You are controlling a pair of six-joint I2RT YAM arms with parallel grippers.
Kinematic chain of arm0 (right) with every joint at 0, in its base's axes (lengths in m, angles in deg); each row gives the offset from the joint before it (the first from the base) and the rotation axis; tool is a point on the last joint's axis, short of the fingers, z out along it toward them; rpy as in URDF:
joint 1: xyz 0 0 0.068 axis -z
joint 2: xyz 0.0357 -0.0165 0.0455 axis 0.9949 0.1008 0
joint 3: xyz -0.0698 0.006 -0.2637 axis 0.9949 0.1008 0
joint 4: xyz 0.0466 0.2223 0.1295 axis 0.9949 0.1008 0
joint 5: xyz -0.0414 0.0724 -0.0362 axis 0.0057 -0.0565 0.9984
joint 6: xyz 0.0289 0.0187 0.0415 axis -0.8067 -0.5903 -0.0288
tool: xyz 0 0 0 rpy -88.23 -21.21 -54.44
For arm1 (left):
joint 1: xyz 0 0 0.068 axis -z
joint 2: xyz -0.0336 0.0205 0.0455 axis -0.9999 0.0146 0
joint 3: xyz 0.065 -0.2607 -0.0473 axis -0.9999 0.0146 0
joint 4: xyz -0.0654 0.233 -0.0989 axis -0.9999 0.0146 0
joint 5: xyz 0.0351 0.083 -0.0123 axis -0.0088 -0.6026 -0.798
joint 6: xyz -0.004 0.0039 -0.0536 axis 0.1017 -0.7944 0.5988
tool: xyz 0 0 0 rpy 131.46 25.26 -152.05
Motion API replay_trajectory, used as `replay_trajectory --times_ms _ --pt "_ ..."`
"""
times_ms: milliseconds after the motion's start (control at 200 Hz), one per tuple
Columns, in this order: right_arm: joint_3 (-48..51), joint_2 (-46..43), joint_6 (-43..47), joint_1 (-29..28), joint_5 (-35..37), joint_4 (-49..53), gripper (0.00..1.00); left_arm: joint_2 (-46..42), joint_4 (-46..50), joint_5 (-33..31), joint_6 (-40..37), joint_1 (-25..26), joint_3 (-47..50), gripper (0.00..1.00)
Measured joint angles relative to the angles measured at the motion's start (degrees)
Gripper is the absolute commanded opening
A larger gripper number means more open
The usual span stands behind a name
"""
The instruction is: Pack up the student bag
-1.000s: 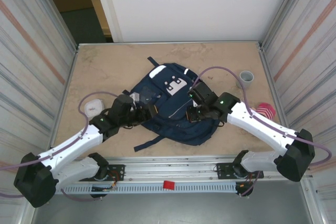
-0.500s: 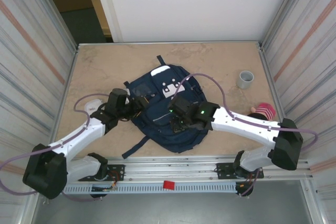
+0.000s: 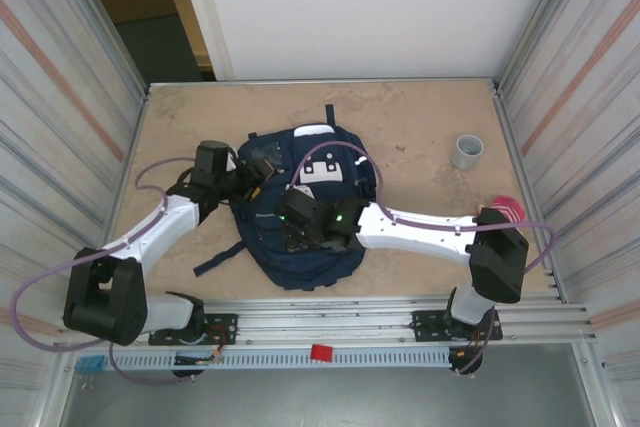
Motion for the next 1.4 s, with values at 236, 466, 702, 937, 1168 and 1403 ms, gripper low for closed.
replay_trajectory --times_ms 236,466,702,937,1168,1403 --pt "-0.37 1.38 1.03 1.86 -4.44 -2.01 0.0 -10.6 11.08 0.5 2.23 -0.11 -1.05 0.59" --pt "-0.63 2.49 2.54 2.95 -7.85 -2.21 0.0 -20.74 19.34 1.03 7.37 0.55 1.27 0.6" --pt "-0.83 2.49 3.5 3.32 -9.11 -2.69 0.0 -20.83 22.69 1.73 10.84 4.22 3.48 0.61" --pt "-0.83 2.54 3.54 3.32 -9.38 -2.36 0.0 -17.99 21.92 1.88 14.01 6.93 5.31 0.59" --pt "-0.83 2.56 3.54 3.32 -9.7 -2.03 0.0 -18.45 21.92 1.92 15.72 8.04 5.6 0.61" --pt "-0.83 2.56 3.56 3.32 -10.01 -2.64 0.0 -24.22 27.28 2.58 17.57 8.7 7.28 0.6"
